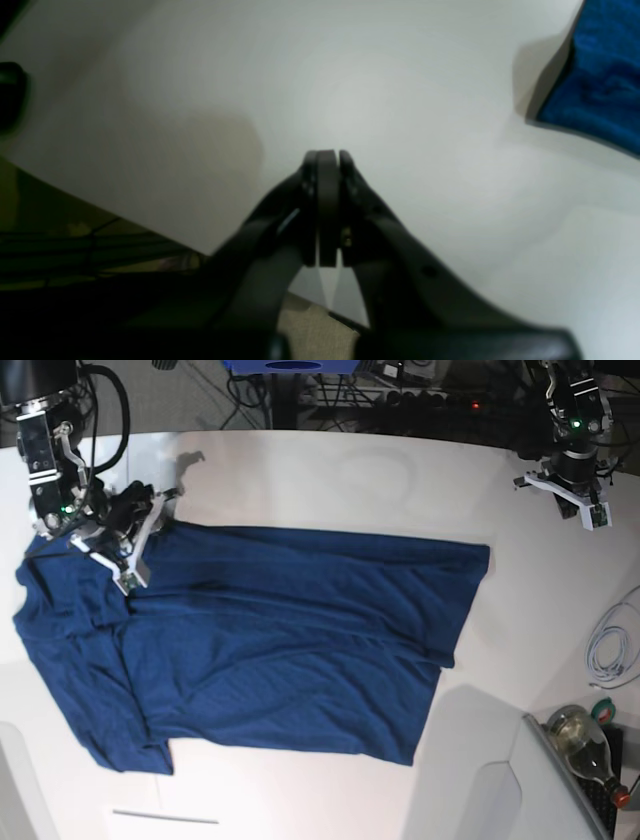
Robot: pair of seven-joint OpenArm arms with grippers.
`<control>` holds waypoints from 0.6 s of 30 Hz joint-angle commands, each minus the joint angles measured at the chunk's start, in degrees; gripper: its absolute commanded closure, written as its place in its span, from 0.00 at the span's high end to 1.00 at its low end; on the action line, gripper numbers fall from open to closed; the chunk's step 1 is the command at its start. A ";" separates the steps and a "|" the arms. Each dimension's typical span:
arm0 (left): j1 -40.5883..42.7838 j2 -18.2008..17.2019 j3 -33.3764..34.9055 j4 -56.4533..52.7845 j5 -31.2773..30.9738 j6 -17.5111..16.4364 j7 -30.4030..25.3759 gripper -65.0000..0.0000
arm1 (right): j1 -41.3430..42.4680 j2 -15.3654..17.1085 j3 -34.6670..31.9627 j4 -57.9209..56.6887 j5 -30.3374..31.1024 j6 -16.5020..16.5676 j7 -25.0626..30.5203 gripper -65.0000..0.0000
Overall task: Layout the t-shirt on the table in an organized manner, then fold the t-shirt properly
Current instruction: 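Grasp the shirt corner nearest the left gripper with the left gripper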
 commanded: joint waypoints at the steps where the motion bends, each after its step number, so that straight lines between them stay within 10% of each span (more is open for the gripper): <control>1: 0.15 -0.67 -0.43 0.89 -0.09 0.37 -1.20 0.00 | 0.77 0.57 0.47 1.02 0.31 0.07 0.67 0.06; 18: -0.38 -0.94 -0.51 -1.83 0.35 0.37 -1.29 0.00 | -8.81 0.65 0.56 20.54 0.40 0.16 -11.99 0.00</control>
